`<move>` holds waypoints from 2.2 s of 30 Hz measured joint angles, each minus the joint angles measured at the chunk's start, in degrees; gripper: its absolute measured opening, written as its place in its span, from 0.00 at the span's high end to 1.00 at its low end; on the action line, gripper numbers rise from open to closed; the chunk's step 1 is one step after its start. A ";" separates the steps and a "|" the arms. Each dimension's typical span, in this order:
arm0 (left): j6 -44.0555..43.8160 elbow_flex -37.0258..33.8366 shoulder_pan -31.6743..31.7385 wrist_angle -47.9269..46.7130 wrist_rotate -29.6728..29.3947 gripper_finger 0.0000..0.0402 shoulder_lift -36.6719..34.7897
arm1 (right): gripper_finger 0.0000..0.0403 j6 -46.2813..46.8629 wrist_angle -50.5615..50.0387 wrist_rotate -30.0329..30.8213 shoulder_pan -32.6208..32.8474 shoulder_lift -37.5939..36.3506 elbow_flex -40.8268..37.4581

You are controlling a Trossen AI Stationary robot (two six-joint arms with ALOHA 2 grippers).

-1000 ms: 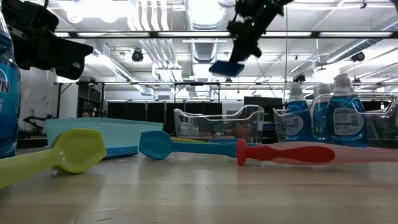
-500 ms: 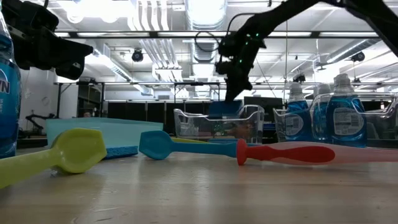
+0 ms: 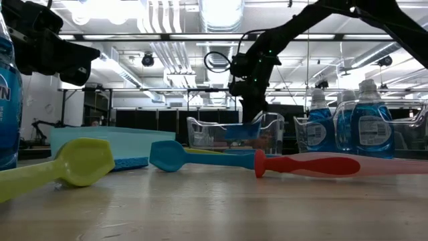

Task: Pick & Place Kitchen Sink Supplies
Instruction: Put the blue sponge wipe into the left transparent bin

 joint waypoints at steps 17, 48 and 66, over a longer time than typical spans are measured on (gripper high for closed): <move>0.00 0.00 -0.01 0.00 0.00 1.00 -0.01 | 0.97 0.90 0.26 0.02 0.56 0.43 -0.12; 0.00 0.00 0.01 0.00 0.00 1.00 0.00 | 0.97 4.32 1.27 0.13 0.65 0.40 -1.75; -0.01 0.00 0.01 -0.01 0.00 1.00 -0.01 | 0.94 5.81 0.88 0.13 0.64 0.40 -1.95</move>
